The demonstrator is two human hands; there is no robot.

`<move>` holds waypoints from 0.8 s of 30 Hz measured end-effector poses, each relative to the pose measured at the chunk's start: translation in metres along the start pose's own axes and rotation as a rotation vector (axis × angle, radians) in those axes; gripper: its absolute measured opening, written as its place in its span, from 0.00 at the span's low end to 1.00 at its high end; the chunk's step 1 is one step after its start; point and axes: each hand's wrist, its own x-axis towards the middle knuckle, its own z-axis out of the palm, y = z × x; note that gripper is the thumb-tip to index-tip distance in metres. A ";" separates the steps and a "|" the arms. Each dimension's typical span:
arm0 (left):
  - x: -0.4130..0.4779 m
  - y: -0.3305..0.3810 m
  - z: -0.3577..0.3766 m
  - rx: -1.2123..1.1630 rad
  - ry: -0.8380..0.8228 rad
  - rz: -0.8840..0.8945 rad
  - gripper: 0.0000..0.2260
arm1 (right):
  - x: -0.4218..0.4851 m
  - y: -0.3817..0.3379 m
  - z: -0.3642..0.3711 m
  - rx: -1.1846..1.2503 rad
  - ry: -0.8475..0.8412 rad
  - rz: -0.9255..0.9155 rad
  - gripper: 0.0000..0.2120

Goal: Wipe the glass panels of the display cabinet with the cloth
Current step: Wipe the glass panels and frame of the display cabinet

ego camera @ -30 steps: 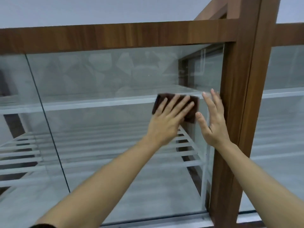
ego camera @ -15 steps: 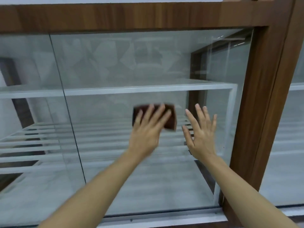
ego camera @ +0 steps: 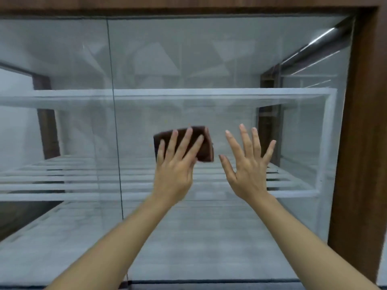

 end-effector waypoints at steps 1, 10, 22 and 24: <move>0.039 -0.013 -0.010 -0.033 0.040 -0.086 0.26 | -0.002 -0.001 0.003 -0.005 -0.003 0.002 0.27; -0.058 -0.033 0.006 -0.075 0.118 -0.139 0.25 | -0.061 -0.018 0.019 0.011 0.026 0.015 0.26; -0.079 -0.048 0.010 -0.046 0.064 -0.176 0.24 | -0.199 -0.014 0.039 -0.019 -0.023 0.061 0.28; -0.126 -0.036 0.029 -0.024 0.117 -0.119 0.25 | -0.211 -0.011 0.042 -0.023 -0.034 0.070 0.28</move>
